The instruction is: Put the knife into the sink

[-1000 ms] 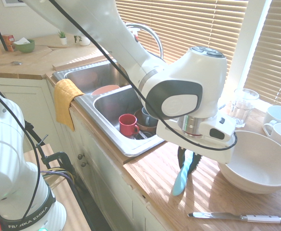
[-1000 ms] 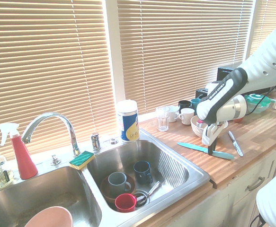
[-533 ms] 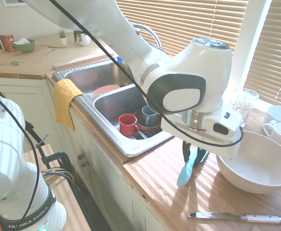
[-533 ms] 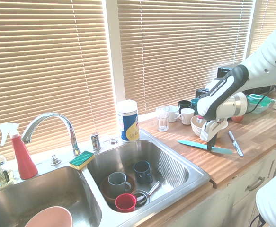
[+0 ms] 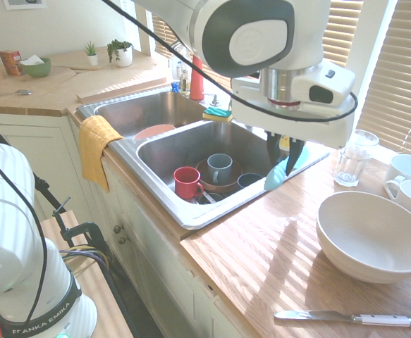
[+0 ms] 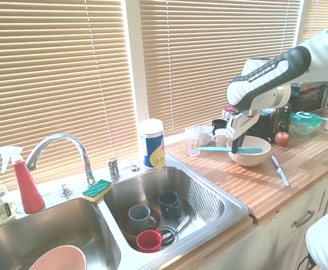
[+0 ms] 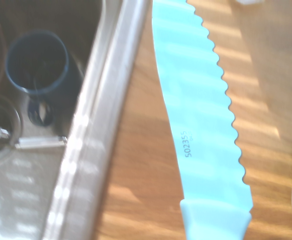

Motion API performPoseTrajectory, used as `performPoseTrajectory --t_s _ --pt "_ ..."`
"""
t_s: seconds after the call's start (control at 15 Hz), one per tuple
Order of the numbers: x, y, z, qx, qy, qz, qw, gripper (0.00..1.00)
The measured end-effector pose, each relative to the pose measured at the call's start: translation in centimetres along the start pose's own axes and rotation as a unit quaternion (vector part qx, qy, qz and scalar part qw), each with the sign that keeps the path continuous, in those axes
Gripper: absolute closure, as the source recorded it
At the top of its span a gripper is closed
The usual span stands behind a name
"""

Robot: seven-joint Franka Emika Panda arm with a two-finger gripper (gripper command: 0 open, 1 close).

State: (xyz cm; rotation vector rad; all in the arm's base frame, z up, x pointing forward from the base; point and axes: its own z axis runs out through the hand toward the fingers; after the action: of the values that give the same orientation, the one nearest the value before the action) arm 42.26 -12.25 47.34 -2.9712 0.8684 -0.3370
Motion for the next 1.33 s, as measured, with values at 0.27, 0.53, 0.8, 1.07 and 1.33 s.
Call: performPoseTrajectory --t_s 0.27,0.53,0.8,1.07,1.33 --pt "-3.3 -6.6 -0.9 -0.02 -0.007 0.058 0.998 1.0" --pt "-7.4 -13.4 2.7 -0.027 -0.005 0.102 0.994 1.0" --pt "-11.4 -17.3 8.9 -0.021 0.013 0.136 0.99 1.0" --pt "-13.7 -20.1 14.7 -0.015 0.014 0.128 0.991 1.0" --pt "-13.5 -22.2 18.8 -0.016 0.004 0.119 0.993 1.0"
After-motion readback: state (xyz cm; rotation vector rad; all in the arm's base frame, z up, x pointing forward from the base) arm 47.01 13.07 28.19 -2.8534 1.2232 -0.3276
